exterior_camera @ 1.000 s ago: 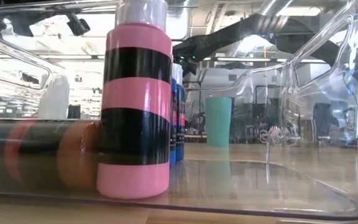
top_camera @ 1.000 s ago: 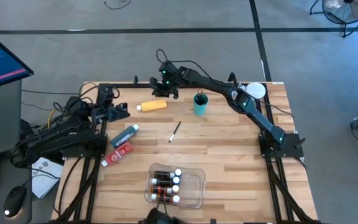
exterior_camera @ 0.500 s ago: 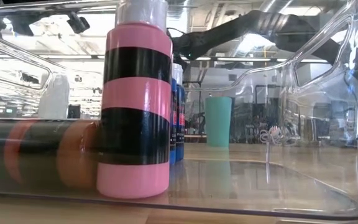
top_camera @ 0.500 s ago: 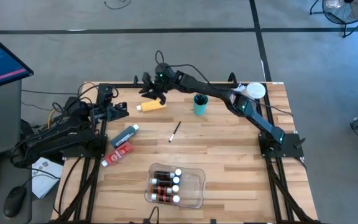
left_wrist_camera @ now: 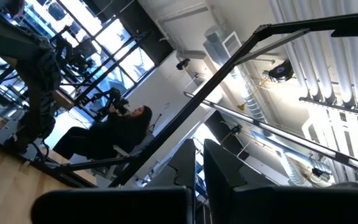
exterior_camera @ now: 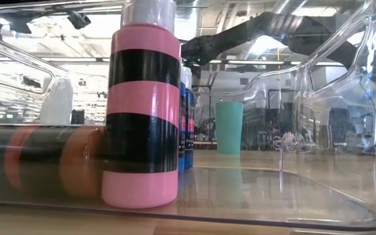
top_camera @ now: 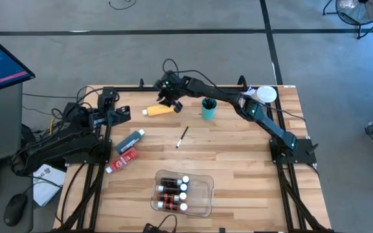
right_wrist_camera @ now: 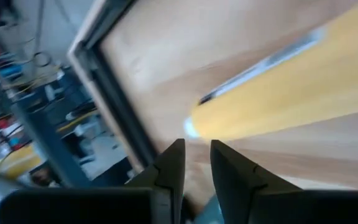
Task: Pick & Place Paint Supplies
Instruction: Put the yellow paint bottle into the transparent bin
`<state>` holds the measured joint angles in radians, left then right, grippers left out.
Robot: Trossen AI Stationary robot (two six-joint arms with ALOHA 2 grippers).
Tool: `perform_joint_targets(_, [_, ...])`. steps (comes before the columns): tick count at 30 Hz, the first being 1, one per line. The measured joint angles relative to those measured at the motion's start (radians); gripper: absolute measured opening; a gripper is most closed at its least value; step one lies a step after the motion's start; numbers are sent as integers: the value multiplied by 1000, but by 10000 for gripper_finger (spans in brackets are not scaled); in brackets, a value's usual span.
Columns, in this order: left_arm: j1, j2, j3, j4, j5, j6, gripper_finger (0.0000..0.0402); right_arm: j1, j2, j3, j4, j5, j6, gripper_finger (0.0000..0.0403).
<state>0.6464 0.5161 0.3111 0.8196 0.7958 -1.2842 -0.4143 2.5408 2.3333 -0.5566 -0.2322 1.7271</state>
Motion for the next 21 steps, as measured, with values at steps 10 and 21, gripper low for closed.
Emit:
perform_joint_targets(10, [0, -19, 0, 7, -38, -3, 2, 2, 0, 0, -128, 101, -20, 70])
perform_joint_targets(21, [0, -19, 0, 14, -66, -4, 2, 20, 37, 2, -188, 22, -61, 70])
